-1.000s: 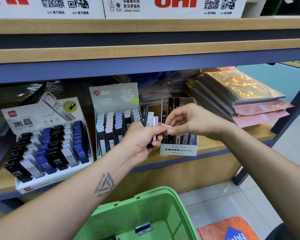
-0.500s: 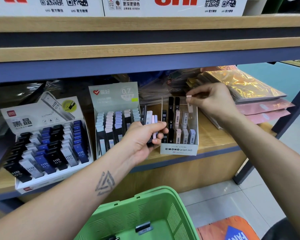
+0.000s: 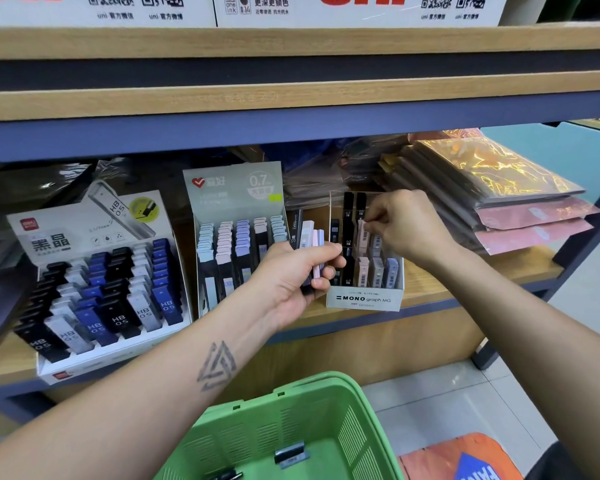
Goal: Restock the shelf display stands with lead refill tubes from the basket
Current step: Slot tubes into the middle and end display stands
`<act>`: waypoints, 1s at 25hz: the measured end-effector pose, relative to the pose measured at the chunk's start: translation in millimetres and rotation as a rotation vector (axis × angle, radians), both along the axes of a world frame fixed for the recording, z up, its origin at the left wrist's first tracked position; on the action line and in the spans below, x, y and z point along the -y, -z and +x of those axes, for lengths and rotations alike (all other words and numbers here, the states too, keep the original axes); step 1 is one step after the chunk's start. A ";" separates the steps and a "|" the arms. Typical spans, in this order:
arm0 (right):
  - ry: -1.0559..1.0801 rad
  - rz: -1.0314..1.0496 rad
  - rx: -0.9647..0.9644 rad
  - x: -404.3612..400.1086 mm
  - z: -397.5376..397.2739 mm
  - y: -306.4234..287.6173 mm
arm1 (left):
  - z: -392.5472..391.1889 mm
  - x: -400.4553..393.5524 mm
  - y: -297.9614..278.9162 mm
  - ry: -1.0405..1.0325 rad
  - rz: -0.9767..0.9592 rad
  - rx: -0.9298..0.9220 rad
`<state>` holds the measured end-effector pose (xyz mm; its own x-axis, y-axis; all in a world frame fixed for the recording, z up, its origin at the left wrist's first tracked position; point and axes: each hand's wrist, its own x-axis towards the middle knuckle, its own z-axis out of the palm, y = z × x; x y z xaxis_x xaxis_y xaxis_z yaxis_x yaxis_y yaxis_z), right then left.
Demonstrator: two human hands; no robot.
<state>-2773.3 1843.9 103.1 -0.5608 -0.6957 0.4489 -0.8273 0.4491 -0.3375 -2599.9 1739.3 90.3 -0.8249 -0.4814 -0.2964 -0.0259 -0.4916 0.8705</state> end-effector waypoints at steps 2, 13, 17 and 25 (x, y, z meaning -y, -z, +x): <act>0.005 0.023 -0.069 1.9 3.4 3.0 | 0.1 0.4 -0.1 0.003 0.002 -0.001; 0.052 0.031 -0.280 5.3 -3.1 14.3 | 3.8 -0.8 -3.1 0.088 0.122 -0.007; -0.254 -0.132 0.479 1.0 21.5 -5.1 | 6.5 -2.6 -5.7 0.125 0.187 -0.028; -0.390 -0.250 1.029 -3.4 20.2 -8.3 | 12.5 -6.9 -10.3 0.135 0.254 -0.079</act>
